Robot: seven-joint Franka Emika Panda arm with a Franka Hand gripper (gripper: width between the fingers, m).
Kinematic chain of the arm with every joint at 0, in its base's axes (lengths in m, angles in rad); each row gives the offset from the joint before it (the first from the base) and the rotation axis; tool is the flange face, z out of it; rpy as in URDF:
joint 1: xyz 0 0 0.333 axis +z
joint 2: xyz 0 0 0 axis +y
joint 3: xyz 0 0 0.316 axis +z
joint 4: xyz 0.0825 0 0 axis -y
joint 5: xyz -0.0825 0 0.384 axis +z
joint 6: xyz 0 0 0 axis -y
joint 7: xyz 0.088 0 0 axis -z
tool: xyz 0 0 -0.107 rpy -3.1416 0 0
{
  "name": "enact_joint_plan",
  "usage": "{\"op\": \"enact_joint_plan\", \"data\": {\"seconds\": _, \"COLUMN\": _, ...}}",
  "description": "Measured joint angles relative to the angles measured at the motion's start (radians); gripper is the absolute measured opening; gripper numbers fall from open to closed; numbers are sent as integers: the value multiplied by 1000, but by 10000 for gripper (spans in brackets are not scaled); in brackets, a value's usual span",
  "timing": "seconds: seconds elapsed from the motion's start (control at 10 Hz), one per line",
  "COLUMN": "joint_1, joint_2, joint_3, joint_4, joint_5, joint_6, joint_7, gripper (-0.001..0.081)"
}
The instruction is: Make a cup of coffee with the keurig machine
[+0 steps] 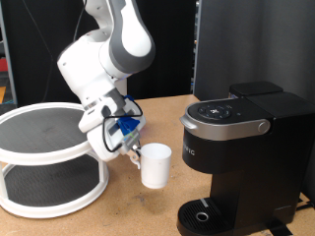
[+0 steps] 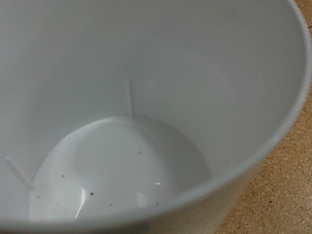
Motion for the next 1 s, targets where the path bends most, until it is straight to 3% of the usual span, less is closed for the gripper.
{"op": "enact_joint_plan", "data": {"seconds": 0.2, "joint_1": 37, "joint_2": 75, "joint_3": 1, "joint_4": 36, "joint_5": 130, "joint_6": -19, "joint_7": -73, "gripper": 72}}
{"op": "enact_joint_plan", "data": {"seconds": 0.5, "joint_1": 50, "joint_2": 167, "joint_3": 8, "joint_4": 93, "joint_5": 266, "joint_6": -84, "joint_7": -157, "gripper": 72}}
{"op": "enact_joint_plan", "data": {"seconds": 1.0, "joint_1": 50, "joint_2": 251, "joint_3": 38, "joint_4": 158, "joint_5": 378, "joint_6": -152, "joint_7": -210, "gripper": 72}}
